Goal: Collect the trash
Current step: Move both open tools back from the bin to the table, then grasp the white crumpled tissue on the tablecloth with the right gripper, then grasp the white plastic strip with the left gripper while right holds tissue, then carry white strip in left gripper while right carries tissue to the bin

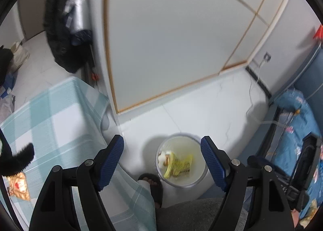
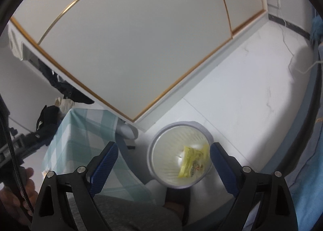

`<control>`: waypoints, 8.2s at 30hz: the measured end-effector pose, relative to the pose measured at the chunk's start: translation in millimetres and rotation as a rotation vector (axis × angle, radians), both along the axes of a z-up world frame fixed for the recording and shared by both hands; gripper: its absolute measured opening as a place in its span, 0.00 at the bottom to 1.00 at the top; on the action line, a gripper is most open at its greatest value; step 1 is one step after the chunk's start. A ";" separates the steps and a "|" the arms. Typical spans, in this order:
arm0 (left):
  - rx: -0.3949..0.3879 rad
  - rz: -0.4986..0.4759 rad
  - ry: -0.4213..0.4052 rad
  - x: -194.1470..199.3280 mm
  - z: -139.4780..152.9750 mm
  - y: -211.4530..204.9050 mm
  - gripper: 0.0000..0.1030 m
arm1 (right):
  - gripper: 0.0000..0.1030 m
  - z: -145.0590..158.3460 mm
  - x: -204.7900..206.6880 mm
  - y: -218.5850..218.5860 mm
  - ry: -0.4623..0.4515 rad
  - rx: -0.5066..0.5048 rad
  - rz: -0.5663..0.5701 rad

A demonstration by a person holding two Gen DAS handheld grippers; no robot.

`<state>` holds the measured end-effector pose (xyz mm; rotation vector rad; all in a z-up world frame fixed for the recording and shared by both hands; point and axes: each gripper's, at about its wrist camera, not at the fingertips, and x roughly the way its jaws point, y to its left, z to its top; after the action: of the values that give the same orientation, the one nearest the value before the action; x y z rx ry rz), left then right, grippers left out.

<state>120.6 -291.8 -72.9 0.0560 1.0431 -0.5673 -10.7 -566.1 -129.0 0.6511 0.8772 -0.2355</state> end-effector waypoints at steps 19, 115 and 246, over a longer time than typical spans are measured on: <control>-0.102 0.288 -0.253 -21.1 81.3 161.8 0.83 | 0.92 113.9 24.2 133.4 -0.241 -0.167 0.194; -0.254 0.767 -0.014 -5.2 -45.7 448.7 0.83 | 0.13 27.7 169.6 522.1 -0.050 -0.412 0.958; -0.253 0.145 -0.255 -43.2 101.4 167.1 0.02 | 0.14 163.5 20.7 197.4 -0.429 -0.278 0.502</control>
<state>77.3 -124.7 28.5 -0.1653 0.7153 -0.5408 9.9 -368.8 34.6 0.1934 0.5542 0.2271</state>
